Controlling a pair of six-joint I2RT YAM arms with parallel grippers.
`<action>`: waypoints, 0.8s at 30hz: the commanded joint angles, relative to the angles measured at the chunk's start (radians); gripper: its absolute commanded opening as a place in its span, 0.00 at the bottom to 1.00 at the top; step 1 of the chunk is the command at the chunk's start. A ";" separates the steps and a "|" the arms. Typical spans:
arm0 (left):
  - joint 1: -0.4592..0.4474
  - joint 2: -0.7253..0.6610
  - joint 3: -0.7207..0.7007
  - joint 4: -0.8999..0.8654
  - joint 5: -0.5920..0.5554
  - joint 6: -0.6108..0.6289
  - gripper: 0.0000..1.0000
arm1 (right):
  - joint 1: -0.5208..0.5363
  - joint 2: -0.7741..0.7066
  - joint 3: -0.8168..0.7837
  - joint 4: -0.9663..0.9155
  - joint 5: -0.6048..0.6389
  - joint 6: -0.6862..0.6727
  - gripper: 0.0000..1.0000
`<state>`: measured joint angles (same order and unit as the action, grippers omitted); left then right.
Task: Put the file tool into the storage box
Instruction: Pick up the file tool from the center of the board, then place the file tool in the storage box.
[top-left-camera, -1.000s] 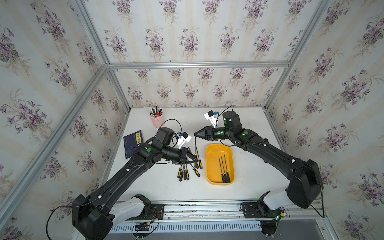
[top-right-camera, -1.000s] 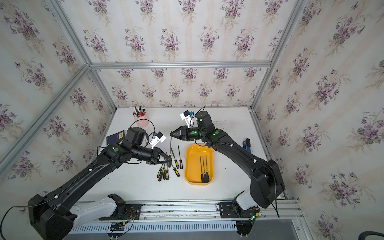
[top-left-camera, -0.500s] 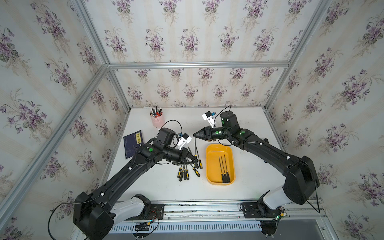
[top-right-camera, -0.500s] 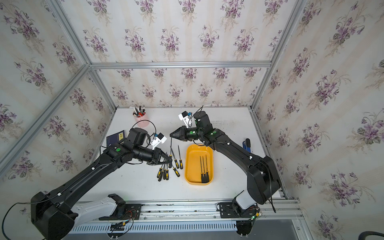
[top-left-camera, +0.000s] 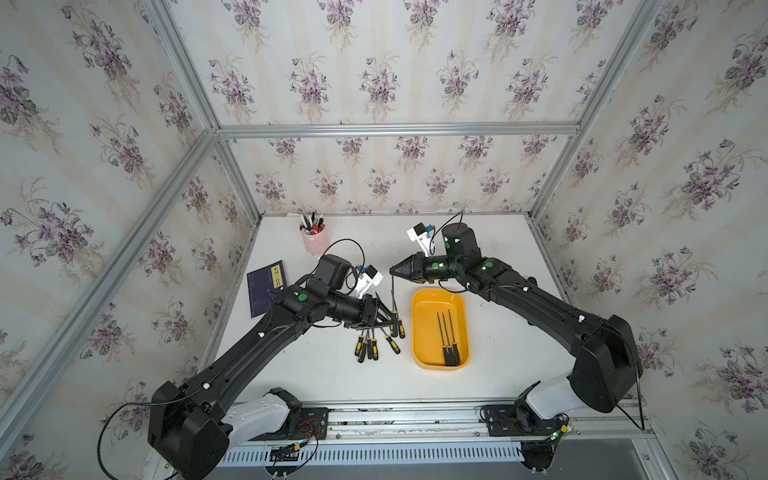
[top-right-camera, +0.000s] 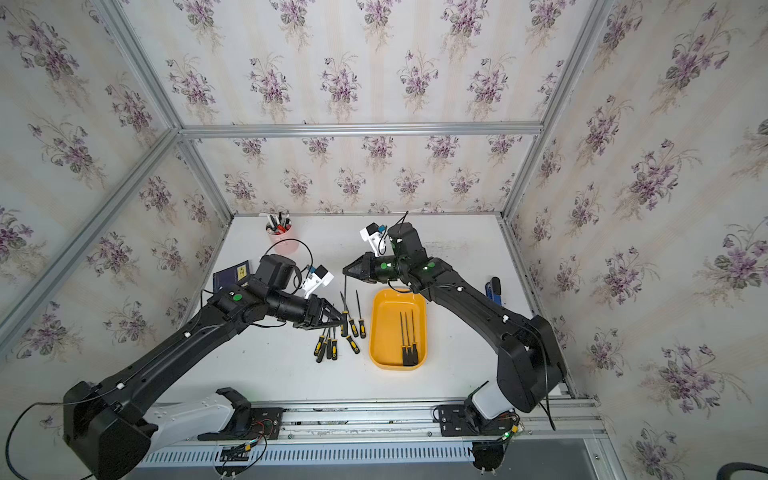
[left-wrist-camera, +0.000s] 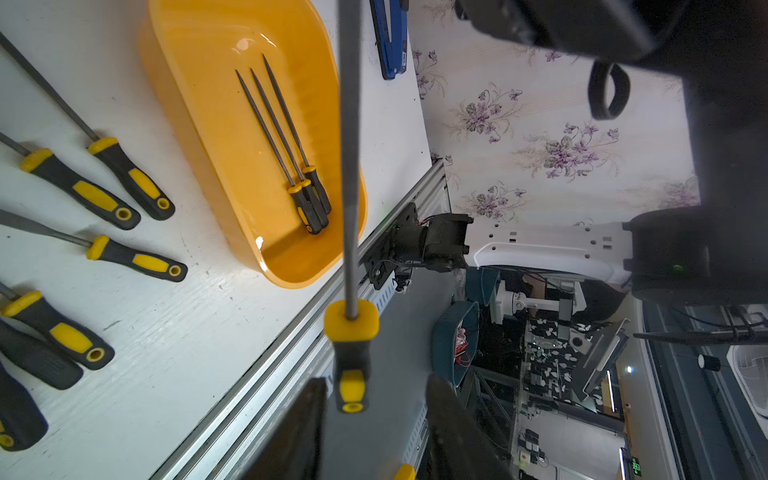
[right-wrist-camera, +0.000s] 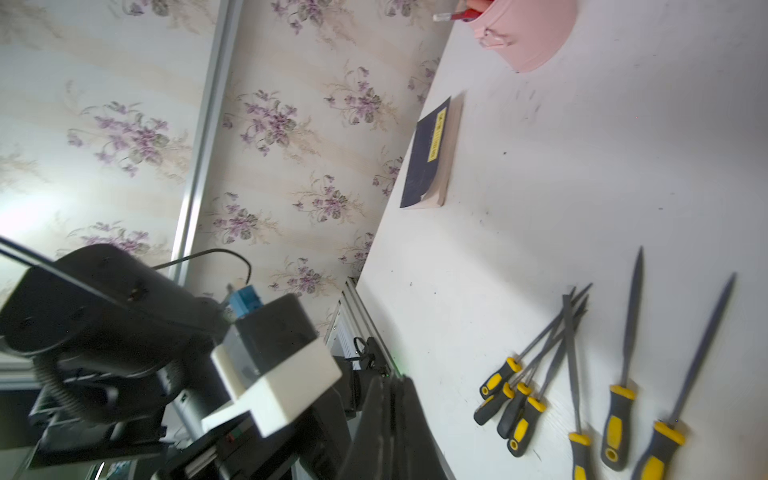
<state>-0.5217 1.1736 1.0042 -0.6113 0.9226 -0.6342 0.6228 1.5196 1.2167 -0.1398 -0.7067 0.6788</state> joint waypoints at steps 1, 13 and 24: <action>0.012 -0.006 0.021 -0.026 -0.013 0.030 0.63 | 0.002 0.008 0.037 -0.188 0.126 -0.081 0.00; 0.121 -0.042 0.030 -0.156 -0.062 0.096 0.80 | -0.053 0.035 0.112 -0.594 0.488 -0.187 0.00; 0.145 -0.042 -0.010 -0.174 -0.095 0.112 0.81 | -0.067 0.095 0.022 -0.597 0.573 -0.203 0.00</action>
<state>-0.3801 1.1347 1.0027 -0.7826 0.8413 -0.5457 0.5552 1.6047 1.2446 -0.7334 -0.1650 0.4866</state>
